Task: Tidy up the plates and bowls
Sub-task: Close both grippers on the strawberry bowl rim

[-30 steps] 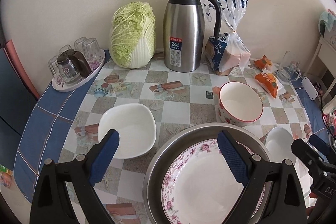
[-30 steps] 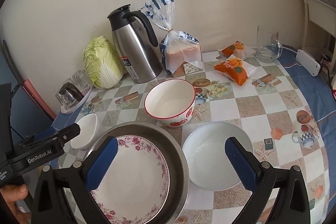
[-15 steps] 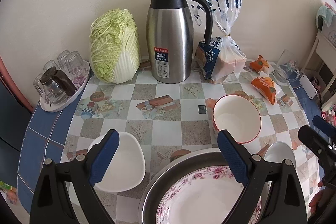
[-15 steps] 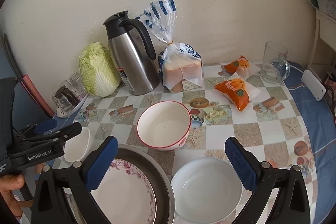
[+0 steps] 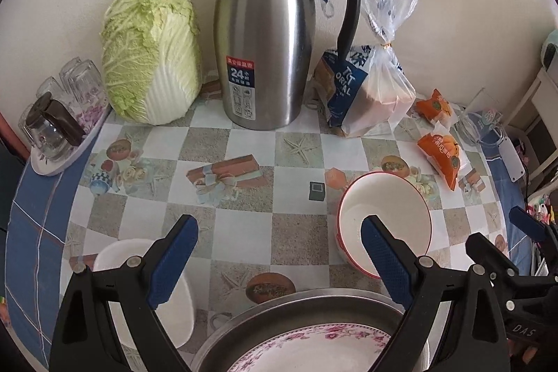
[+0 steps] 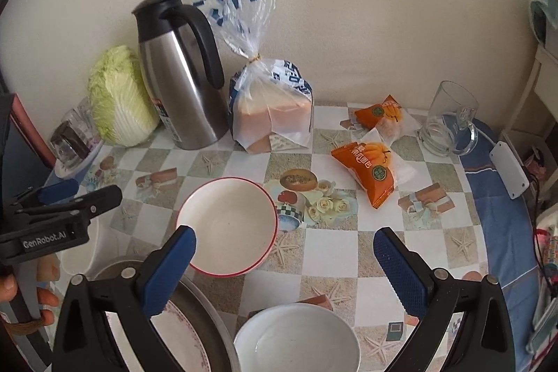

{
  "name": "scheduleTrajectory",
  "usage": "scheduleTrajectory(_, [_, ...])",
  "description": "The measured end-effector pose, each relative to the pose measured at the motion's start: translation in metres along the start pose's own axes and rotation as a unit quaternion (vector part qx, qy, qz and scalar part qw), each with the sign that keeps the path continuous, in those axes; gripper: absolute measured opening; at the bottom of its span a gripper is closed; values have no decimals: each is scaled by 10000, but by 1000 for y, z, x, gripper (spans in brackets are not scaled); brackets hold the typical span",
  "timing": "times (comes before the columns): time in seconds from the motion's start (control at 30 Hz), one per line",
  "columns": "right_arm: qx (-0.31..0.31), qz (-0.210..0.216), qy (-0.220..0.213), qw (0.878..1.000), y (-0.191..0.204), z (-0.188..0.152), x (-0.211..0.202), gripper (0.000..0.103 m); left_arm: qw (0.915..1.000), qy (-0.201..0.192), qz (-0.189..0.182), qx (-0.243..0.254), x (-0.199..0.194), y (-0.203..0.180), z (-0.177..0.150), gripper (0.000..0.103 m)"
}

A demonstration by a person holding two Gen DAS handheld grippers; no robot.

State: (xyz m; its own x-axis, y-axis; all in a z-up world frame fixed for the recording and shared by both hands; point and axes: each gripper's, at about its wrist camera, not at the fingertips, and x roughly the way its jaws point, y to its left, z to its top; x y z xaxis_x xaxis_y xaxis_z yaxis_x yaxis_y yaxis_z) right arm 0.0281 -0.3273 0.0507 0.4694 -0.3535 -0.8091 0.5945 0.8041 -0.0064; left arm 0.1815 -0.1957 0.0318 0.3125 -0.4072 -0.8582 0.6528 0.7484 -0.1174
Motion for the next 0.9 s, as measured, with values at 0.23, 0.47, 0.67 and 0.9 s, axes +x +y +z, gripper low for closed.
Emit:
scheduleTrajectory(0.23, [198,170,537,9982,-2,1,40,46,9992,328,-198,-87,28,-13,6,94])
scheduleTrajectory(0.47, [254,279,846,9957,-3,0,67,36,9981,546,-266,95,55,-30,6,61])
scheduleTrajectory(0.67, [243,350,1061,9934,0,-1,86,21,9956,874,-258,221,78,-39,1,38])
scheduleTrajectory(0.9, [179,303,1227,9918,11,1,104,11,9932,1100,-305,246,100,-44,-4,25])
